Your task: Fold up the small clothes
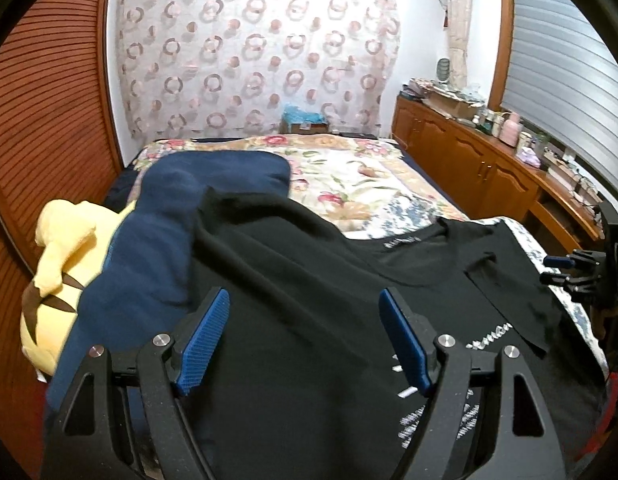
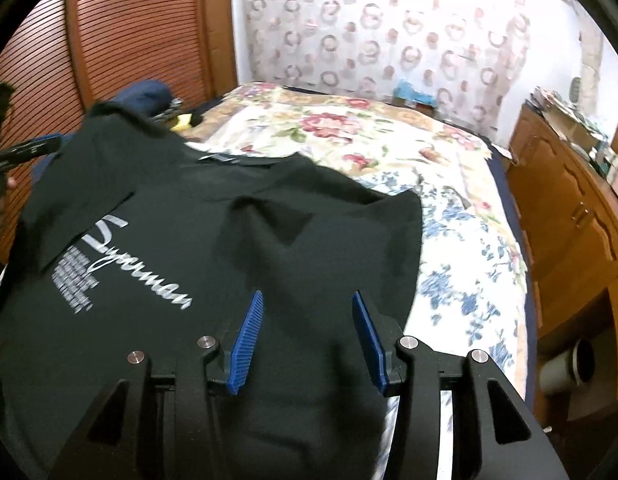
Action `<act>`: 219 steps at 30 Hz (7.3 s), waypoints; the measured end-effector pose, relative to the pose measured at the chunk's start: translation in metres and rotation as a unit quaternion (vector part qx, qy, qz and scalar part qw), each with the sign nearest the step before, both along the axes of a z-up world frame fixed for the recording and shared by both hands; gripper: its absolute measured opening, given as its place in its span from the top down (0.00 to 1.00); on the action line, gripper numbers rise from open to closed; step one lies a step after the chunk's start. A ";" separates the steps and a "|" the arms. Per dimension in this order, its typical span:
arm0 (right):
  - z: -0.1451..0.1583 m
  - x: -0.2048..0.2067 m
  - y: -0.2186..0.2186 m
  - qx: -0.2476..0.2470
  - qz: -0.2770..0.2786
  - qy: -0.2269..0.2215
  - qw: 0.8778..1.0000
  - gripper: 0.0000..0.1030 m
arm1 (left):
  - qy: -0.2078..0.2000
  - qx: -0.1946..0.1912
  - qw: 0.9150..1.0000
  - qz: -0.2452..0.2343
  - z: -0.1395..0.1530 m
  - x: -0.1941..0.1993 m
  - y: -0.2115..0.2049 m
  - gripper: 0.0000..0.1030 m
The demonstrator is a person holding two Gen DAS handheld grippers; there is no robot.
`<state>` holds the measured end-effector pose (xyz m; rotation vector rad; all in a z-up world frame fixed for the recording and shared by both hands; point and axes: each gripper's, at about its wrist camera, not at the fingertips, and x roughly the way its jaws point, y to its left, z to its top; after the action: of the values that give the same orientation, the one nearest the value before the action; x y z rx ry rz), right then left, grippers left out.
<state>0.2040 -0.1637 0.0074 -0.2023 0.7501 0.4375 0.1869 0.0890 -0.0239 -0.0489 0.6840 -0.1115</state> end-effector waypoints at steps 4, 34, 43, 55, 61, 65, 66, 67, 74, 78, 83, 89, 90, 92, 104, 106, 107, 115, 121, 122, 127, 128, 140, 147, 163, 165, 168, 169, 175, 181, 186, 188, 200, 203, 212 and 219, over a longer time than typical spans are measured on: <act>-0.006 0.028 -0.005 -0.002 -0.021 0.000 1.000 0.53 | 0.006 0.003 1.000 0.015 -0.003 0.014 0.014 0.25; -0.031 0.104 -0.013 0.006 -0.058 0.021 0.998 0.53 | 0.047 -0.007 0.999 0.008 -0.011 0.058 0.046 0.50; -0.031 0.103 -0.014 0.003 -0.057 0.019 0.998 0.53 | 0.038 -0.012 0.999 -0.009 -0.007 0.062 0.039 0.88; -0.025 0.097 -0.003 -0.019 -0.030 0.015 0.999 0.95 | -0.005 -0.019 0.999 -0.029 0.019 0.027 0.020 0.96; 0.013 0.064 -0.007 0.002 -0.041 -0.040 0.998 0.95 | -0.030 -0.017 0.999 -0.037 0.035 -0.004 0.011 0.96; 0.033 0.034 -0.011 0.014 -0.038 -0.068 0.997 0.95 | -0.047 -0.014 0.998 -0.045 0.042 -0.028 0.003 0.96; 0.036 0.026 -0.013 0.017 -0.036 -0.073 0.997 0.95 | -0.051 -0.015 0.997 -0.047 0.043 -0.034 0.001 0.96; 0.039 0.016 -0.015 0.020 -0.035 -0.079 0.996 0.95 | -0.056 -0.017 0.997 -0.049 0.043 -0.042 -0.001 0.96; 0.032 -0.049 -0.017 0.007 -0.021 -0.105 0.994 0.95 | -0.062 -0.010 0.996 -0.058 0.039 -0.074 -0.008 0.96; 0.032 -0.077 -0.026 0.014 -0.030 -0.116 0.993 0.95 | -0.069 -0.007 0.996 -0.061 0.041 -0.091 -0.011 0.96; 0.034 -0.117 -0.038 0.027 -0.039 -0.128 0.991 0.95 | -0.076 -0.014 0.995 -0.068 0.035 -0.124 -0.018 0.96; 0.015 -0.168 -0.049 0.032 -0.036 -0.121 0.991 0.95 | -0.059 -0.022 0.996 -0.059 0.005 -0.158 -0.019 0.96; 0.011 -0.173 -0.051 0.034 -0.037 -0.118 0.992 0.95 | -0.057 -0.025 0.996 -0.058 0.003 -0.161 -0.019 0.96; 0.010 -0.182 -0.058 0.041 -0.042 -0.110 0.992 0.95 | -0.052 -0.030 0.997 -0.055 0.000 -0.171 -0.016 0.96; 0.036 -0.249 -0.068 0.011 -0.043 -0.102 0.994 0.95 | -0.035 -0.026 0.999 -0.032 -0.002 -0.228 0.000 0.96; 0.036 -0.257 -0.068 0.005 -0.039 -0.090 0.995 0.95 | -0.024 -0.021 0.999 -0.034 -0.005 -0.232 0.000 0.96; 0.034 -0.261 -0.069 0.005 -0.038 -0.083 0.996 0.95 | -0.020 -0.017 0.999 -0.036 -0.008 -0.233 -0.001 0.96; 0.012 -0.260 -0.076 0.002 -0.049 -0.020 0.999 0.95 | 0.006 -0.020 0.999 -0.026 -0.026 -0.229 0.014 0.70; 0.048 -0.263 -0.077 -0.002 -0.053 -0.062 0.997 0.84 | -0.009 -0.023 0.999 -0.021 -0.018 -0.224 0.025 0.42; 0.049 -0.266 -0.078 -0.002 -0.053 -0.070 0.996 0.73 | -0.011 -0.022 0.999 -0.021 -0.017 -0.219 0.026 0.38; 0.064 -0.258 -0.076 -0.003 -0.057 -0.090 0.994 0.49 | -0.006 -0.016 1.000 -0.023 -0.021 -0.190 0.028 0.29; 0.062 -0.251 -0.076 -0.003 -0.058 -0.089 0.994 0.48 | -0.004 -0.013 1.000 -0.021 -0.024 -0.182 0.029 0.29; 0.004 -0.154 -0.067 0.002 -0.049 0.000 0.999 0.47 | 0.077 -0.002 0.997 -0.011 -0.073 -0.130 0.042 0.29; -0.011 -0.138 -0.074 0.000 -0.058 0.032 0.998 0.38 | 0.105 -0.007 0.994 -0.011 -0.092 -0.127 0.048 0.29; -0.022 -0.134 -0.062 0.007 -0.031 0.044 0.999 0.30 | 0.096 -0.002 0.995 -0.016 -0.092 -0.130 0.040 0.52; -0.023 -0.135 -0.062 0.008 -0.027 0.042 0.999 0.45 | 0.096 -0.007 0.995 -0.021 -0.091 -0.131 0.039 0.61; -0.022 -0.138 -0.060 0.018 -0.008 0.044 0.999 0.77 | 0.099 -0.023 0.994 -0.032 -0.090 -0.131 0.038 0.84; -0.022 -0.140 -0.058 0.021 -0.001 0.045 0.999 0.80 | 0.100 -0.033 0.994 -0.036 -0.090 -0.132 0.038 0.87; 0.007 -0.176 -0.065 0.058 -0.011 -0.027 0.998 0.89 | 0.014 -0.051 0.998 -0.036 -0.037 -0.167 0.028 0.89; 0.082 -0.238 -0.074 0.096 -0.020 -0.126 0.987 0.90 | -0.101 -0.086 0.990 -0.043 0.046 -0.212 0.016 0.89; 0.148 -0.278 -0.081 0.105 -0.016 -0.193 0.976 0.90 | -0.165 -0.088 0.981 -0.057 0.105 -0.223 0.011 0.89; 0.174 -0.288 -0.084 0.101 -0.013 -0.216 0.971 0.90 | -0.184 -0.089 0.977 -0.061 0.129 -0.220 0.014 0.89; 0.278 -0.334 -0.102 0.072 -0.025 -0.329 0.941 0.90 | -0.290 -0.068 0.952 -0.073 0.225 -0.230 0.016 0.89; 0.297 -0.348 -0.106 0.071 -0.030 -0.351 0.933 0.90 | -0.312 -0.054 0.946 -0.072 0.244 -0.237 0.016 0.89; 0.304 -0.377 -0.094 0.043 -0.043 -0.381 0.922 0.90 | -0.345 -0.036 0.936 -0.064 0.257 -0.248 0.020 0.89; 0.299 -0.363 -0.083 0.023 -0.054 -0.376 0.925 0.90 | -0.342 -0.039 0.936 -0.074 0.259 -0.245 0.017 0.89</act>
<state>-0.1589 -0.2465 0.3064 -0.2602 -0.0075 0.2381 -0.0577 0.1060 0.2348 -0.0315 -0.0160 -0.2843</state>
